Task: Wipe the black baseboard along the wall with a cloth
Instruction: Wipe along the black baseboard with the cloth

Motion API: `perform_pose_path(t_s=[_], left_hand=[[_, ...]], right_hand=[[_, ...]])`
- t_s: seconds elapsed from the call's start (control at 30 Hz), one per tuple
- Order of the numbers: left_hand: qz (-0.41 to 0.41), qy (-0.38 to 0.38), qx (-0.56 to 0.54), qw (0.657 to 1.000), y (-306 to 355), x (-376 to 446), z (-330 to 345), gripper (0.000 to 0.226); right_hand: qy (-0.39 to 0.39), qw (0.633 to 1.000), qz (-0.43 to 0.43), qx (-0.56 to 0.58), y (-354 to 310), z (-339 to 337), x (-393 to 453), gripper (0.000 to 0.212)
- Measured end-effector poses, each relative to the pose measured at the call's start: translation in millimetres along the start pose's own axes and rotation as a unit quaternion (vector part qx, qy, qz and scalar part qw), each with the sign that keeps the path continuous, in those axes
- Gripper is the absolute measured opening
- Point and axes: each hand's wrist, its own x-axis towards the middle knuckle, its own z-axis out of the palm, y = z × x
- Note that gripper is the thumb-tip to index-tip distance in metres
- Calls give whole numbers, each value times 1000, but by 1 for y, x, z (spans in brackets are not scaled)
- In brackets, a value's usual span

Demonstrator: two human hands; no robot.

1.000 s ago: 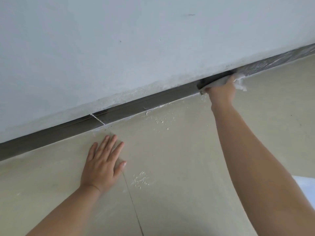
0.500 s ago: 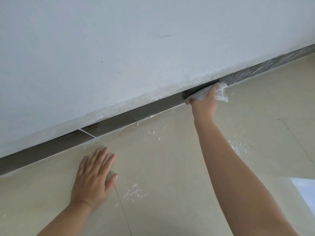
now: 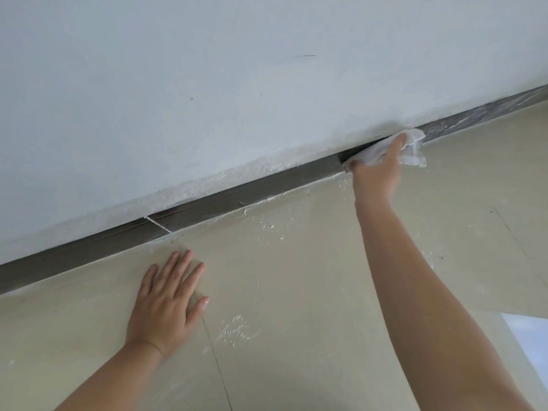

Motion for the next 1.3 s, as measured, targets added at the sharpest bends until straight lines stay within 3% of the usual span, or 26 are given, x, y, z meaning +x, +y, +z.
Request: perform_pose_path(t_s=[0.17, 0.23, 0.4, 0.57, 0.77, 0.9, 1.03, 1.17, 1.23, 1.3], left_hand=[[-1, 8, 8, 1000, 1, -1, 0, 58], [-3, 8, 7, 1000, 1, -1, -1, 58], [-4, 5, 8, 1000, 2, 0, -1, 58], [-8, -19, 3, 1000, 3, 0, -4, 59], [-13, -35, 14, 999, 2, 0, -2, 73], [-16, -42, 13, 999, 5, -1, -6, 78], [11, -113, 44, 993, 9, 5, -23, 81], [15, -117, 80, 990, 11, 37, -54, 52], [-13, -127, 49, 991, 18, 52, -61, 47], [10, -142, 1, 990, 37, 61, -61, 47]], right_hand=[[-95, 991, 78, -60, 2, 20, -17, 90], [-105, 991, 78, -29, 5, 31, -32, 91], [-36, 999, 4, 34, -1, 33, -52, 87], [-5, 1000, -13, -18, -6, 20, -27, 81], [-87, 993, 70, 32, 9, 28, -27, 67], [-147, 983, 105, 18, 9, 55, -63, 83], [-188, 973, 125, 39, 7, 56, -92, 92], [-167, 979, 121, 13, -13, 19, -101, 89], [-144, 984, 94, -50, -29, -13, -99, 88], [-124, 982, 57, -135, -44, -45, -95, 85]])
